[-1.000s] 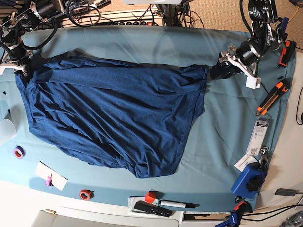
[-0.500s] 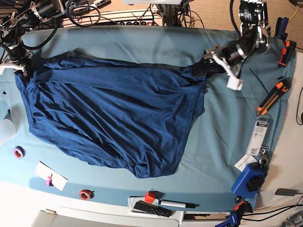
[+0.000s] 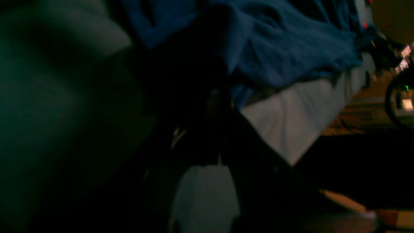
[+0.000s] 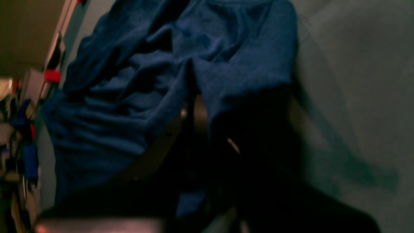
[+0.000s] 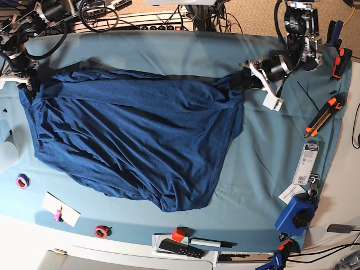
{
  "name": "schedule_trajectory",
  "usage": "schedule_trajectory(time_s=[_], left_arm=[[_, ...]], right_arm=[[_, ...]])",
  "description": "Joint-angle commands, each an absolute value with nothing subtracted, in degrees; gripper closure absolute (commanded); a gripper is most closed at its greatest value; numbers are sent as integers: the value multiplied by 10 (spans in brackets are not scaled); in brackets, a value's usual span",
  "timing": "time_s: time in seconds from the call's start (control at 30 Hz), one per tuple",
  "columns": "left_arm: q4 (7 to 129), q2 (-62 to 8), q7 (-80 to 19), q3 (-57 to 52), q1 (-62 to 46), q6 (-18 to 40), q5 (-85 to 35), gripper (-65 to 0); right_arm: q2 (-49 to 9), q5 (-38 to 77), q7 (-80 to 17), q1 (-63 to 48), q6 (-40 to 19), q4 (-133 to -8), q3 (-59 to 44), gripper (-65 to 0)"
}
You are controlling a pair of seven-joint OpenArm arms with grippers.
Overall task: Layout the t-shirt on the table in an organized manner, then fold the t-shirt properly
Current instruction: 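Pull the shirt edge taut with the left gripper away from the right gripper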
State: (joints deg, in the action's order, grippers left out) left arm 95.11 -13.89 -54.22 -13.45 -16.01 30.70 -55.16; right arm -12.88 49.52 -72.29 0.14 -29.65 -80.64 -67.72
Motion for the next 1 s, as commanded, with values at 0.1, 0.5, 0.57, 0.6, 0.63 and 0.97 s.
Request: schedule_trajectory(time_s=[0.1,0.5,0.57,0.6,0.63,0.97], left_arm=[[1004,-181,-534,-138,-177,316,-568,0],[1060,-184,-553,-138,-242,316,-568,0],[1063,-184,-560,-138,-253,316,-568,0],[1064,-184,-561,-138,-258,317,-570,0],[1064,-184,-562,-138,-263,317,-573,0],[1064,-192,-562,-153,-294,331,-582,0]], right_arm=[[-194,516,-720,1,-300,-818,-678,0],[-215,546,-771,-42,-300,-818,-679,0],[-215,546,-773,-54,-300,-818,-679,0],[-215,546,-774,-60,-300,-818,-679,0],[-215,546,-775,-66,-300,-818,-679,0],[-219,545,-775,-91,-319,-818,-679,0]])
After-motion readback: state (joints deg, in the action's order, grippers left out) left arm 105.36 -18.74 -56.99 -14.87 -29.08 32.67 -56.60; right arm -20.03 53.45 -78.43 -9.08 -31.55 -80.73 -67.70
